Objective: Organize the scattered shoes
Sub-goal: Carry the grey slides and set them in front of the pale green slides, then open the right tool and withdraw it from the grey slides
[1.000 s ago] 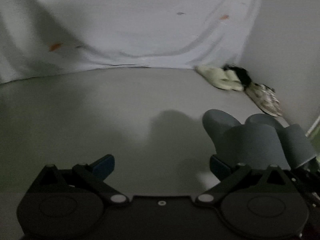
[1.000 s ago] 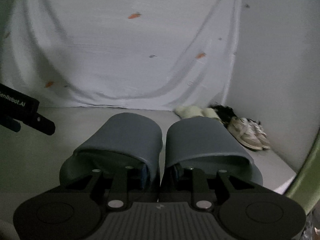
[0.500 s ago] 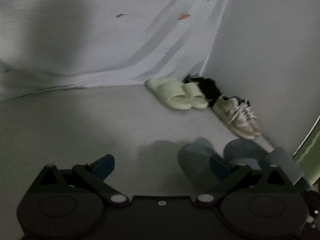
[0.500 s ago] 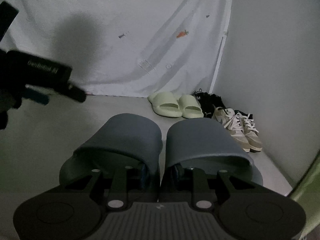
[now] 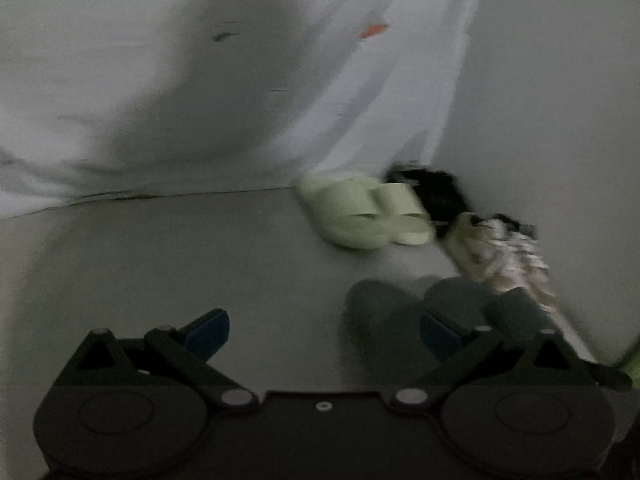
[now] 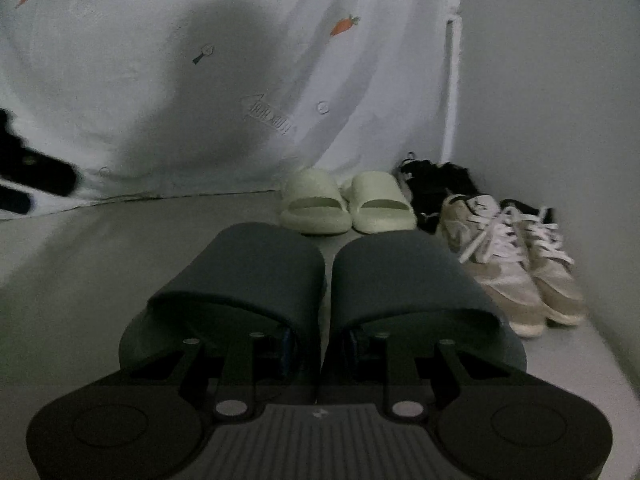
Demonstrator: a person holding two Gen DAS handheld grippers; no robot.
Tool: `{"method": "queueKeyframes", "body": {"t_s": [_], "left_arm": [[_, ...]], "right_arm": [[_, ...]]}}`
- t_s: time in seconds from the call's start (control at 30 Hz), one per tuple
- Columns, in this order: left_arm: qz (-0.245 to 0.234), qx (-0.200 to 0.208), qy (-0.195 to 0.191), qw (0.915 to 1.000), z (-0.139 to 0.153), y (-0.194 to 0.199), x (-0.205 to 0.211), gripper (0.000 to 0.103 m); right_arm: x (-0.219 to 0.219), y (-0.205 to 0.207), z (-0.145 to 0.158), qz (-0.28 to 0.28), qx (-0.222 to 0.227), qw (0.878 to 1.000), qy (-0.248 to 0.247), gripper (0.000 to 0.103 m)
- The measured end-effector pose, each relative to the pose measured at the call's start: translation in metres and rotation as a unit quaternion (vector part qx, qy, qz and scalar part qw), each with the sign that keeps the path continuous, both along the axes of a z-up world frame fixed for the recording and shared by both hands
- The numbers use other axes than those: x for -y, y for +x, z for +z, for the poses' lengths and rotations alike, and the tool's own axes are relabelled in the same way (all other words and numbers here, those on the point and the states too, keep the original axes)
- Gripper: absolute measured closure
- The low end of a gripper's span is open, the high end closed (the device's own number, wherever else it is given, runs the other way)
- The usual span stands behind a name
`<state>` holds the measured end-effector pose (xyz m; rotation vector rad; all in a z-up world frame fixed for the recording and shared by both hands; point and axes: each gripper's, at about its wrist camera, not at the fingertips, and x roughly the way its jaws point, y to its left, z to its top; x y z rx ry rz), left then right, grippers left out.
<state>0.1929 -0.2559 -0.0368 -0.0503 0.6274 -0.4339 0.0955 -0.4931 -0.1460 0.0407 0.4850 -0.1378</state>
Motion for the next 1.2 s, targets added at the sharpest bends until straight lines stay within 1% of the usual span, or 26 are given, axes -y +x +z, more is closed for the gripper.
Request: {"method": "queueKeyframes", "body": {"t_s": [0.13,0.2,0.33,0.4,0.43,0.47,0.53,0.6,0.7,0.73,0.77,0.8,0.83,0.87,0.93,1.07,1.1,1.13,1.2], "left_arm": [[0.040,-0.019,0.022,0.9988,-0.005,-0.002,0.021,0.001],[0.052,-0.022,0.020,0.9982,-0.005,-0.003,0.026,0.000],[0.062,-0.024,0.022,0.9976,-0.006,-0.005,0.038,0.000],[0.063,-0.025,0.021,0.9975,-0.004,-0.007,0.043,0.000],[0.063,-0.025,0.020,0.9975,-0.004,-0.007,0.046,0.000],[0.063,-0.025,0.020,0.9975,-0.003,-0.007,0.050,0.000],[0.063,-0.024,0.021,0.9975,-0.002,-0.006,0.057,0.000],[0.062,-0.022,0.023,0.9975,-0.002,-0.006,0.062,0.000],[0.067,-0.021,0.025,0.9972,-0.001,-0.007,0.064,0.000],[0.069,-0.021,0.025,0.9971,-0.001,-0.007,0.064,0.000],[0.070,-0.021,0.025,0.9970,-0.001,-0.007,0.065,0.000],[0.073,-0.021,0.025,0.9968,-0.001,-0.007,0.063,0.000],[0.075,-0.020,0.025,0.9967,-0.001,-0.007,0.062,0.000],[0.077,-0.020,0.025,0.9965,-0.001,-0.006,0.062,0.000],[0.083,-0.019,0.025,0.9961,-0.001,-0.007,0.058,0.000],[0.092,-0.015,0.020,0.9954,0.000,-0.008,0.051,0.000],[0.093,-0.014,0.019,0.9954,0.000,-0.008,0.049,0.000],[0.093,-0.014,0.019,0.9954,0.001,-0.009,0.048,0.000],[0.098,-0.009,0.016,0.9950,0.002,-0.010,0.044,0.000]], "right_arm": [[0.035,0.022,-0.017,0.038,-0.009,0.999,0.017,0.074],[0.051,0.032,-0.028,0.050,-0.017,0.998,0.027,0.074],[0.072,0.042,-0.039,0.055,-0.024,0.997,0.051,0.073],[0.076,0.042,-0.044,0.056,-0.029,0.997,0.052,0.070],[0.075,0.043,-0.047,0.060,-0.032,0.997,0.044,0.066],[0.075,0.043,-0.049,0.063,-0.035,0.997,0.035,0.059],[0.069,0.042,-0.053,0.077,-0.037,0.996,0.007,0.054],[0.064,0.042,-0.052,0.078,-0.040,0.996,-0.009,0.053],[0.065,0.043,-0.051,0.071,-0.047,0.996,-0.003,0.050],[0.065,0.043,-0.050,0.065,-0.052,0.997,-0.003,0.043],[0.064,0.043,-0.049,0.053,-0.062,0.997,-0.014,0.026],[0.063,0.044,-0.048,0.042,-0.071,0.996,-0.025,0.017],[0.064,0.043,-0.048,0.041,-0.077,0.996,-0.032,0.011],[0.063,0.041,-0.048,0.044,-0.080,0.995,-0.044,0.011],[0.062,0.035,-0.047,0.049,-0.085,0.994,-0.052,0.011],[0.062,0.025,-0.038,0.042,-0.108,0.992,-0.046,0.011],[0.062,0.024,-0.037,0.041,-0.106,0.992,-0.046,0.011],[0.059,0.018,-0.031,0.037,-0.094,0.994,-0.044,0.011],[0.051,0.013,-0.020,0.051,-0.067,0.996,-0.033,0.011]]}}
